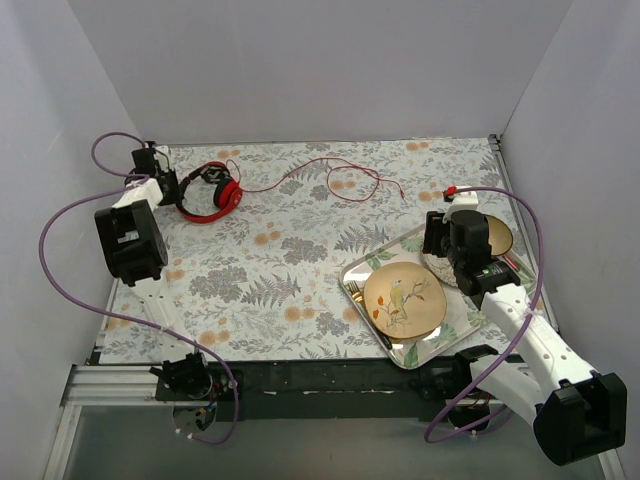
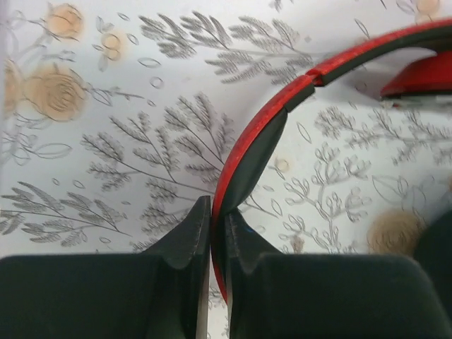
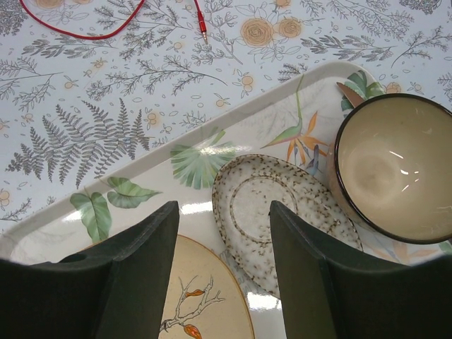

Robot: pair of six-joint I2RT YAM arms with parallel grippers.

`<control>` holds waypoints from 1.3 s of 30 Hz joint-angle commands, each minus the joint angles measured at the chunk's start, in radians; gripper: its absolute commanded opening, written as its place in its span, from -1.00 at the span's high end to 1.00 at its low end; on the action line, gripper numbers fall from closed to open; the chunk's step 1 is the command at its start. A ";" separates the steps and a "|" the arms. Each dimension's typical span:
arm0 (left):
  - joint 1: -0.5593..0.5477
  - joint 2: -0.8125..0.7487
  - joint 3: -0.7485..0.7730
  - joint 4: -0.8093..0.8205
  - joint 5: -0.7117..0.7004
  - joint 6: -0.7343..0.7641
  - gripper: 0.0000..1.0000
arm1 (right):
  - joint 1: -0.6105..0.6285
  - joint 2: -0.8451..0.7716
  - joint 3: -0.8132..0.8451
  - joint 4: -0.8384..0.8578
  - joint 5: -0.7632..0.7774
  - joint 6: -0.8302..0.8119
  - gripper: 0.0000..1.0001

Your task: Wrap the headphones

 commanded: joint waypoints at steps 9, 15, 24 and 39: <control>-0.165 -0.429 -0.208 0.014 0.207 0.095 1.00 | 0.065 -0.052 0.060 0.145 -0.282 -0.037 -0.29; -0.361 -0.624 -0.301 0.027 0.178 0.140 1.00 | 0.318 0.075 0.269 0.234 -0.307 -0.177 -0.86; -0.571 -0.765 -0.313 -0.084 0.141 0.218 1.00 | 0.511 0.404 0.613 0.208 -0.232 -0.324 -0.97; -0.612 -0.793 -0.299 -0.181 0.178 0.218 1.00 | 0.516 0.728 0.802 0.018 -0.007 -0.300 -0.92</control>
